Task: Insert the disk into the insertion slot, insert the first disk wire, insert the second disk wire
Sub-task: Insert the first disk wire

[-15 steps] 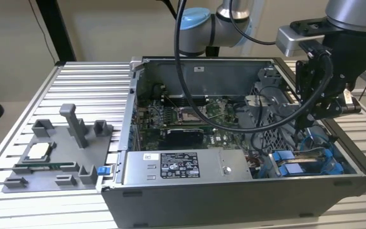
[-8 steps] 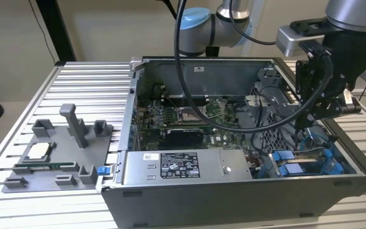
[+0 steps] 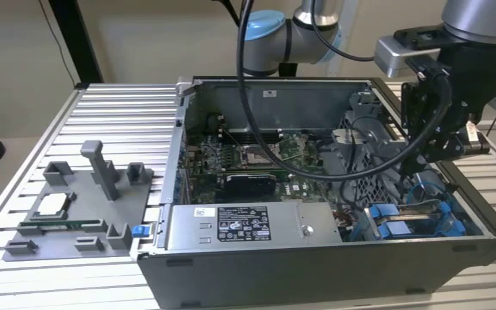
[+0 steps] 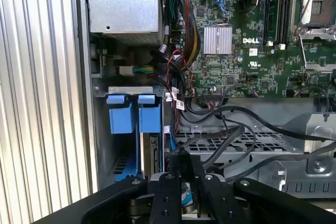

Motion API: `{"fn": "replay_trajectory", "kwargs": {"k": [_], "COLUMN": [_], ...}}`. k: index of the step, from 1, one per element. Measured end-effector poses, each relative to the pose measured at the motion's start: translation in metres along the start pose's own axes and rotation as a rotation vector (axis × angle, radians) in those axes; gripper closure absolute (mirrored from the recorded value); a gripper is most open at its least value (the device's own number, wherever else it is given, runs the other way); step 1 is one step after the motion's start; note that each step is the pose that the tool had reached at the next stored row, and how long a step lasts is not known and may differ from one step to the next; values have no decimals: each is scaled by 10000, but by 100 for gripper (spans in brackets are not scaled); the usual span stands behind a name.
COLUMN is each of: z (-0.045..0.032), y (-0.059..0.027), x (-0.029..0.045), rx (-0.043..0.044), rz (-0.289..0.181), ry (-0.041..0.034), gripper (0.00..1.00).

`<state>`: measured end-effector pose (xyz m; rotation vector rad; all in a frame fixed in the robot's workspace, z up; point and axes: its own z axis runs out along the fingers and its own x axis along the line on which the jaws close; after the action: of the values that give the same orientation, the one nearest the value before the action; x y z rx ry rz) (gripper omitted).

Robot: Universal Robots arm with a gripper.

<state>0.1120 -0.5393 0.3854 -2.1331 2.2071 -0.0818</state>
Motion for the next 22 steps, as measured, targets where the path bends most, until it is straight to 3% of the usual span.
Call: {"fn": "replay_trajectory", "kwargs": {"k": [14, 22], "z": [33, 43], "y": [-151, -163], "x": [186, 230], "rx": [-194, -200], "rz": [2, 1], "ry": [7, 9], "gripper": [100, 100]}}
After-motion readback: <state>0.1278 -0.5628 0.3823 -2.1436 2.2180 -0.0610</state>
